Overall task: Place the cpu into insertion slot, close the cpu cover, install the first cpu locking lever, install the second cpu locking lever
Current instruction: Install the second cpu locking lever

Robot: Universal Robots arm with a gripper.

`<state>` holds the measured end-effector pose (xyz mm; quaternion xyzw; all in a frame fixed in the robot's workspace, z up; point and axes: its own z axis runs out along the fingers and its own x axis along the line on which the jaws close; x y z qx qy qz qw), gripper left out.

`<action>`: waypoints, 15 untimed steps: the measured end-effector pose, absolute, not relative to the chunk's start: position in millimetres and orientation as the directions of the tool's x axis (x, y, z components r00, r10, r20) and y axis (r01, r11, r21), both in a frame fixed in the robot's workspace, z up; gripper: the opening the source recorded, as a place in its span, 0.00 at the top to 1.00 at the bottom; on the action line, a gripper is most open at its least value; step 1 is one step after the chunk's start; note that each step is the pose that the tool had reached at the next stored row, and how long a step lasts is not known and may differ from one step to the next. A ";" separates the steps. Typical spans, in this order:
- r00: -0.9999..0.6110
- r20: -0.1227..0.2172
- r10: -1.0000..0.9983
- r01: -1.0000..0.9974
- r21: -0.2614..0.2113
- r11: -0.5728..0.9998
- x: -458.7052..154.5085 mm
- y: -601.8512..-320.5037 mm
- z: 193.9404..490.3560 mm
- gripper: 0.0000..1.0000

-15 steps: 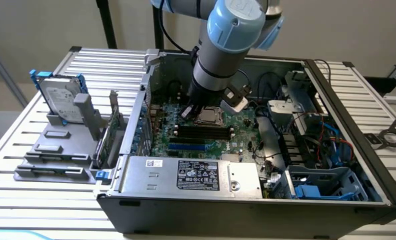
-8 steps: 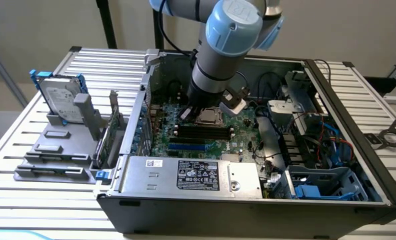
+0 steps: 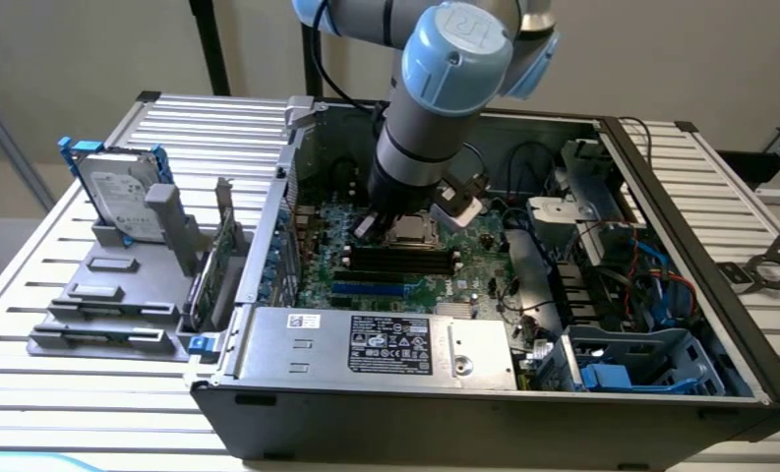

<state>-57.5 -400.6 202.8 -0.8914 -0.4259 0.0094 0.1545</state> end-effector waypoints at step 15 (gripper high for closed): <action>0.626 0.134 0.768 0.768 -0.278 -0.577 -58.9 -400.6 198.6 0.89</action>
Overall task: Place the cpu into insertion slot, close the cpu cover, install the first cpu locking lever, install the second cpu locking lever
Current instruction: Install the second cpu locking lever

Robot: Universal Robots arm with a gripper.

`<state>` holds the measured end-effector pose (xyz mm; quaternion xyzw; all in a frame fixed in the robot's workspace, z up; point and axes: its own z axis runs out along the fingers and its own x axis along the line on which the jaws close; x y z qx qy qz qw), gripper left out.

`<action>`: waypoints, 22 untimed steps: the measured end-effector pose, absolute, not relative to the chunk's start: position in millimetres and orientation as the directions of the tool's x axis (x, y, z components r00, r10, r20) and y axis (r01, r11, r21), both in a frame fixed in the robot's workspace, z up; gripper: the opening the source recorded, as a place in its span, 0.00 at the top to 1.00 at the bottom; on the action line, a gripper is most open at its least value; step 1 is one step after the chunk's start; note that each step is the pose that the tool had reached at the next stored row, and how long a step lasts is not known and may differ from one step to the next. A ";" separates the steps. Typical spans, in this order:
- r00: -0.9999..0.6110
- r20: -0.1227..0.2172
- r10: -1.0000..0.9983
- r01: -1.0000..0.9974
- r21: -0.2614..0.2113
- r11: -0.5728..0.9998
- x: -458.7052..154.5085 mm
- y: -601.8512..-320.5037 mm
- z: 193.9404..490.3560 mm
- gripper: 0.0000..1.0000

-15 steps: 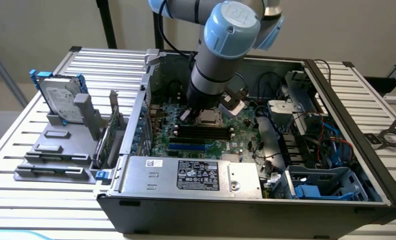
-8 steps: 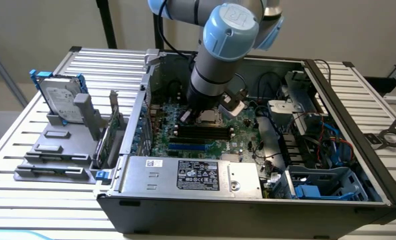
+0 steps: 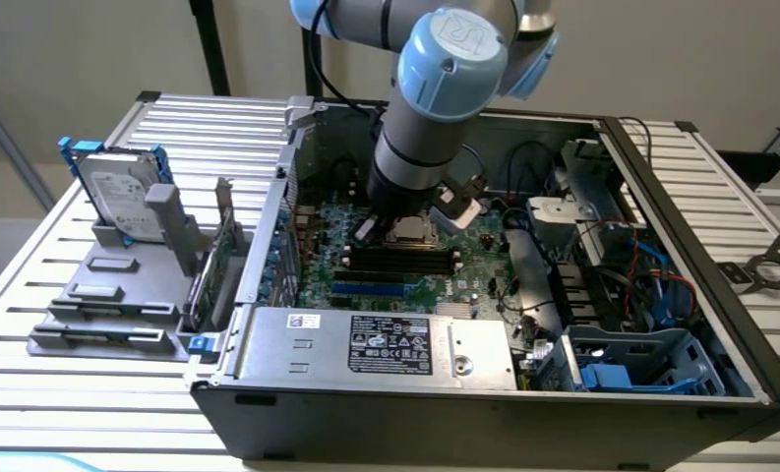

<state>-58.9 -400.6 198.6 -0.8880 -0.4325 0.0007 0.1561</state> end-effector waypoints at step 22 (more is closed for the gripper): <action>0.608 0.153 0.779 0.782 -0.284 -0.554 -59.0 -400.5 193.9 0.89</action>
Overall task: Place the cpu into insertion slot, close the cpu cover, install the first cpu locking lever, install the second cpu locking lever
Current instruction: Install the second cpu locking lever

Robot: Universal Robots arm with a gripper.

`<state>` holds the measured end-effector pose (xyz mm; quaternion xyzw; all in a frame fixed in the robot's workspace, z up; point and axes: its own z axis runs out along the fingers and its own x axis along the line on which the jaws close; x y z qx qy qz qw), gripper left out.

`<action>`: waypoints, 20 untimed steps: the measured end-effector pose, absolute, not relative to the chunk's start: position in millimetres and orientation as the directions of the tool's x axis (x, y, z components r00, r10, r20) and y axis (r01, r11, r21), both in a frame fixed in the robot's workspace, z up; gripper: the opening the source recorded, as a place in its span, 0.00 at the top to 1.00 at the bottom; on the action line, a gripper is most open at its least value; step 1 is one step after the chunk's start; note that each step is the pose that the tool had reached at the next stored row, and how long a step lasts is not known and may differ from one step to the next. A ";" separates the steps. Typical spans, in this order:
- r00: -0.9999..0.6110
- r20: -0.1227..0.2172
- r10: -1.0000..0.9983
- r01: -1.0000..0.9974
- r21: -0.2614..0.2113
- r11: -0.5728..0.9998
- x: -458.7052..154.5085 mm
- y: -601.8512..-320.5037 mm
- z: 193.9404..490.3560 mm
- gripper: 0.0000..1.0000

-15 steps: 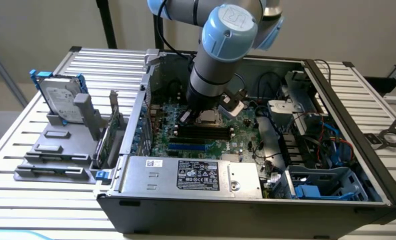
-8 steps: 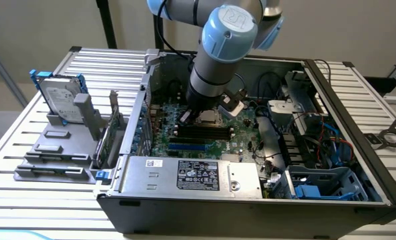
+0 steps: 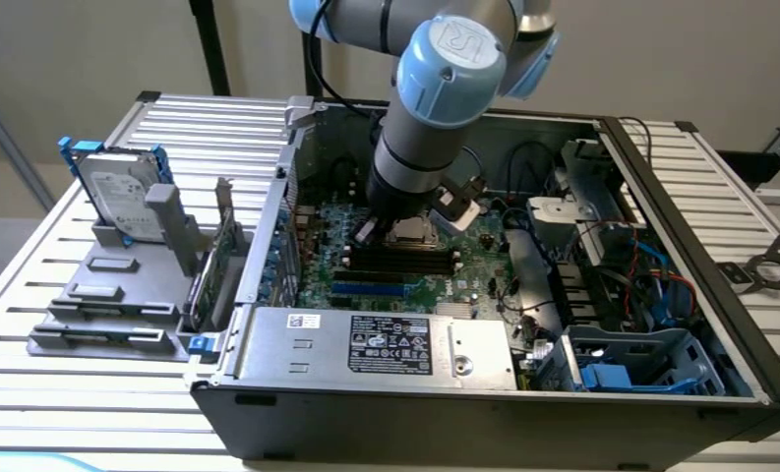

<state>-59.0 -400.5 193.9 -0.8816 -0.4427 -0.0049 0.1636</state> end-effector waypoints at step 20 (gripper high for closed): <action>0.592 0.135 0.794 0.790 -0.289 -0.540 -59.0 -399.7 213.6 0.89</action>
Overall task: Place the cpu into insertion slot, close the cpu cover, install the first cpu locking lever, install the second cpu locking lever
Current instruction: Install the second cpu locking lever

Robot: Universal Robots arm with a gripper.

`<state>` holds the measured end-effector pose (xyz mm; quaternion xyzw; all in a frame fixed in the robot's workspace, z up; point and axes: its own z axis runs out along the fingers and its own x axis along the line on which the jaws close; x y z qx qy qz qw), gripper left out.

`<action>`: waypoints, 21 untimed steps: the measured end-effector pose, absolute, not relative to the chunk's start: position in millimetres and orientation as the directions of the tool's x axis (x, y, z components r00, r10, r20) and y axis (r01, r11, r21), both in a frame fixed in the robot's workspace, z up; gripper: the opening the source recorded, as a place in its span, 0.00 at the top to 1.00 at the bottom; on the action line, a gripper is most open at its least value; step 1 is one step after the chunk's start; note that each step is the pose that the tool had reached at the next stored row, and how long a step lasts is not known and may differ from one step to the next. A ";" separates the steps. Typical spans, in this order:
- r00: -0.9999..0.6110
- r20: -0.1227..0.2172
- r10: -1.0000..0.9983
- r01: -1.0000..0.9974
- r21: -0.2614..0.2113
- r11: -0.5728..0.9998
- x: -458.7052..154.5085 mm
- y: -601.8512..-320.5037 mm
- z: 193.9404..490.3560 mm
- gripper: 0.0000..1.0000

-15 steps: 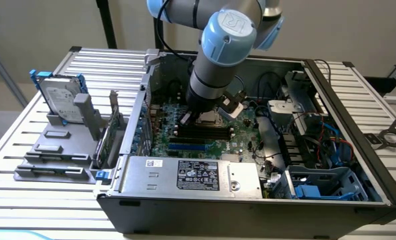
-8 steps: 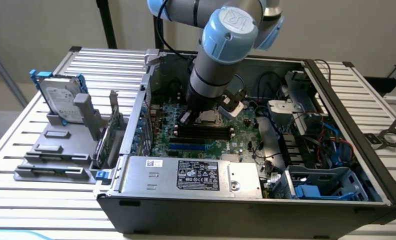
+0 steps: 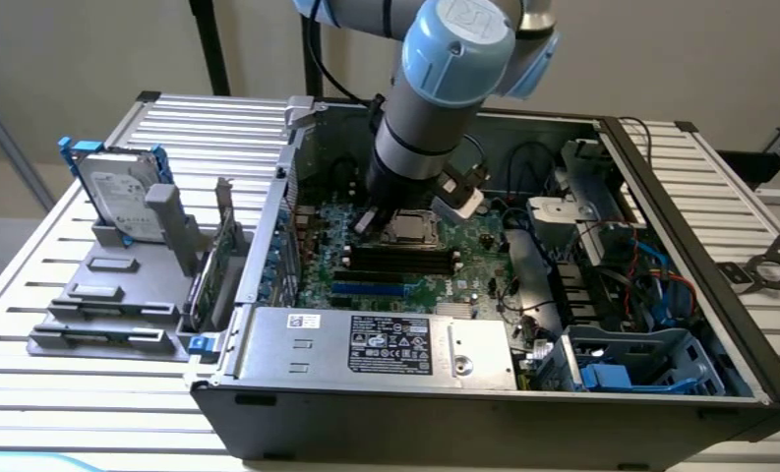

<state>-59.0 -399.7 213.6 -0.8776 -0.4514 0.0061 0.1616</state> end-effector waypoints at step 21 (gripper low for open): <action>0.512 0.135 0.848 0.839 -0.289 -0.461 -59.1 -367.1 237.5 0.89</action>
